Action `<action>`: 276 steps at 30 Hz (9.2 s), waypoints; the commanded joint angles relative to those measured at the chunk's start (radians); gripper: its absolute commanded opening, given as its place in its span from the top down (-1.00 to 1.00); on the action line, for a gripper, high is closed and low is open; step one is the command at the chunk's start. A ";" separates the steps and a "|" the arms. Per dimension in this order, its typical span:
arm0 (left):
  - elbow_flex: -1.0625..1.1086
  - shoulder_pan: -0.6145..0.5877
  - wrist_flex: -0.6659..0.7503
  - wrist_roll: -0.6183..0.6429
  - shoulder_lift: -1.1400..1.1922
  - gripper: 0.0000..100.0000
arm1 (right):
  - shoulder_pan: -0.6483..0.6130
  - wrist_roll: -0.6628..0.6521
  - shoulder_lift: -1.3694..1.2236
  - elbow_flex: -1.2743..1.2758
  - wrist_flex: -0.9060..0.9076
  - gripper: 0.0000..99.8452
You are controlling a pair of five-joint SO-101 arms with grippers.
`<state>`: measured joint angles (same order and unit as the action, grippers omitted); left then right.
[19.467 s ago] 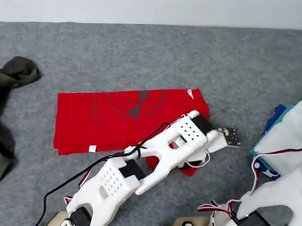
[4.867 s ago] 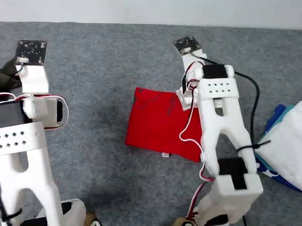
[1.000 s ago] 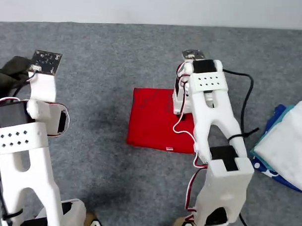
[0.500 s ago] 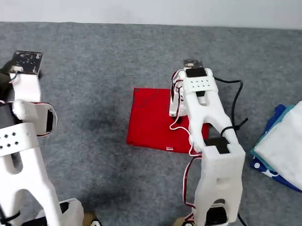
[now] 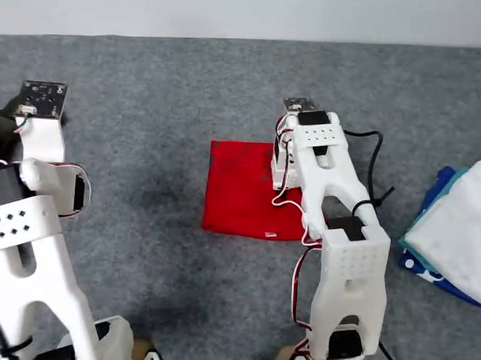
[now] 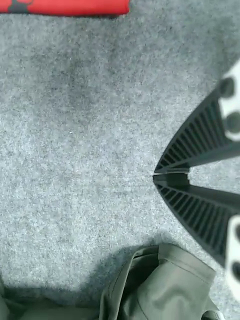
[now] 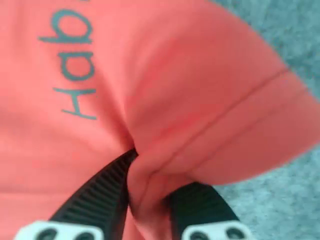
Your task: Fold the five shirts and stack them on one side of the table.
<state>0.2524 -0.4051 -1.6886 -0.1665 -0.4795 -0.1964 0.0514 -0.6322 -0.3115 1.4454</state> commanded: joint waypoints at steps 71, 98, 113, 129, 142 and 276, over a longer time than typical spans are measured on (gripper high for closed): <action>-0.031 -0.005 -0.061 -0.014 -0.021 0.99 | 0.170 0.628 -0.446 -0.692 0.176 0.23; -0.031 -0.005 -0.060 -0.014 -0.021 0.99 | 0.406 0.092 -0.030 -0.608 0.352 0.98; -0.031 0.000 -0.057 -0.014 -0.020 0.99 | 0.558 -0.028 0.458 -0.353 0.351 0.98; -0.033 0.002 -0.035 -0.060 -0.020 0.99 | 0.888 -0.221 0.464 -0.276 0.349 0.98; -0.033 0.002 -0.035 -0.068 -0.020 0.99 | 1.007 -0.347 0.464 -0.097 0.122 0.98; -0.645 0.436 0.052 -0.204 0.163 0.99 | 0.687 -0.485 1.237 0.549 0.348 0.98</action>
<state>-0.4641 0.1933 -1.5551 -0.3751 -0.2846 0.5754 -0.4457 0.5754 0.2424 1.7568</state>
